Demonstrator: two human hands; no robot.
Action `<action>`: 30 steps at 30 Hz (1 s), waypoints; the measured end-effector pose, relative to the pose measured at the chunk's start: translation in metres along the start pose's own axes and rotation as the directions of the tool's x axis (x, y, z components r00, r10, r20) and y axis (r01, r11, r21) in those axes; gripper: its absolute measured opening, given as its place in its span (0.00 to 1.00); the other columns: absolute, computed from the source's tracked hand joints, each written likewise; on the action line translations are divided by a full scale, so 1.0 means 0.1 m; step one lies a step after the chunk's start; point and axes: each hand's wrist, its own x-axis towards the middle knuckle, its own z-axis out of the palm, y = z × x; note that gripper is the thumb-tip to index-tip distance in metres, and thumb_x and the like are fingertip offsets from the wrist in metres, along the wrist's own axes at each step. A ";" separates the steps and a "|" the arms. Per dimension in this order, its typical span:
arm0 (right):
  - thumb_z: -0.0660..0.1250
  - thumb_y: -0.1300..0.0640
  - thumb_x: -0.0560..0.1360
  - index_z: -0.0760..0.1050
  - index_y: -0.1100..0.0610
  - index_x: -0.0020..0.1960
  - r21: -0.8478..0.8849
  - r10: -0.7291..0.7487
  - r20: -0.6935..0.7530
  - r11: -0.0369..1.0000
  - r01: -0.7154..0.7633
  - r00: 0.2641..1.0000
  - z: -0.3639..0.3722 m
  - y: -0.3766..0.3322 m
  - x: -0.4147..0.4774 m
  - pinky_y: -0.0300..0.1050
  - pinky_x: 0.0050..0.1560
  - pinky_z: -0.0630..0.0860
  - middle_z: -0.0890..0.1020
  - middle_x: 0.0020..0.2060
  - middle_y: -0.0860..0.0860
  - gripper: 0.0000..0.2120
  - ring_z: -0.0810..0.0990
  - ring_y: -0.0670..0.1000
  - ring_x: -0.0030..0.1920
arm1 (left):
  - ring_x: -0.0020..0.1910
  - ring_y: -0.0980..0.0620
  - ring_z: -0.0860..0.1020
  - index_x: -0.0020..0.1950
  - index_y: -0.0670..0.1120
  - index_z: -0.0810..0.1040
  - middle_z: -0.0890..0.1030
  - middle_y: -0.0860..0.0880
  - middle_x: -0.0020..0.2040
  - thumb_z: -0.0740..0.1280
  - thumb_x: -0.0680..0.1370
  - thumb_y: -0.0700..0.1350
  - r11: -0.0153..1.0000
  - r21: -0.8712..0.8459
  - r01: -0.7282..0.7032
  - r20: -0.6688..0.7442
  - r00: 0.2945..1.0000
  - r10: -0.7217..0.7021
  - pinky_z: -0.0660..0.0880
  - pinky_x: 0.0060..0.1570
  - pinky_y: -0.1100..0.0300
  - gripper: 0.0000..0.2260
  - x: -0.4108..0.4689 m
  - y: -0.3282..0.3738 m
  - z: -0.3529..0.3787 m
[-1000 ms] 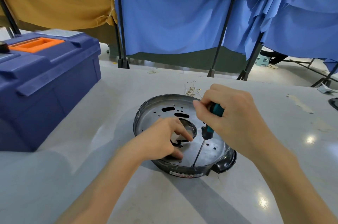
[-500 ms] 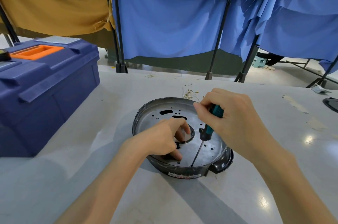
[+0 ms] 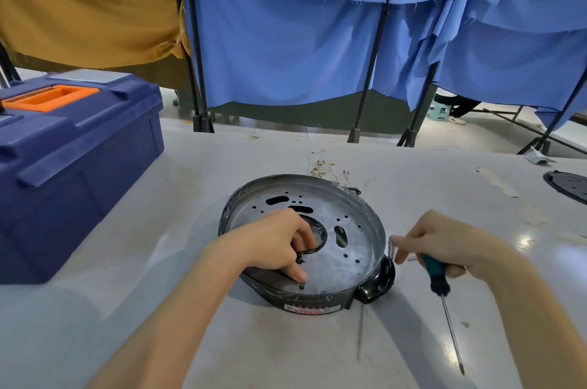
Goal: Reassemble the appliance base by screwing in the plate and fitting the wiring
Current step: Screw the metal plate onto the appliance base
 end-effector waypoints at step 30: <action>0.61 0.69 0.76 0.83 0.65 0.42 0.220 -0.293 -0.007 0.932 0.288 0.956 0.68 -0.40 0.51 0.37 0.21 0.57 0.70 0.26 0.55 0.12 0.62 0.49 0.22 | 0.45 0.50 0.73 0.57 0.46 0.63 0.72 0.53 0.45 0.70 0.73 0.62 0.947 0.262 0.188 0.195 0.950 -0.243 0.69 0.41 0.57 0.26 -0.45 0.13 0.01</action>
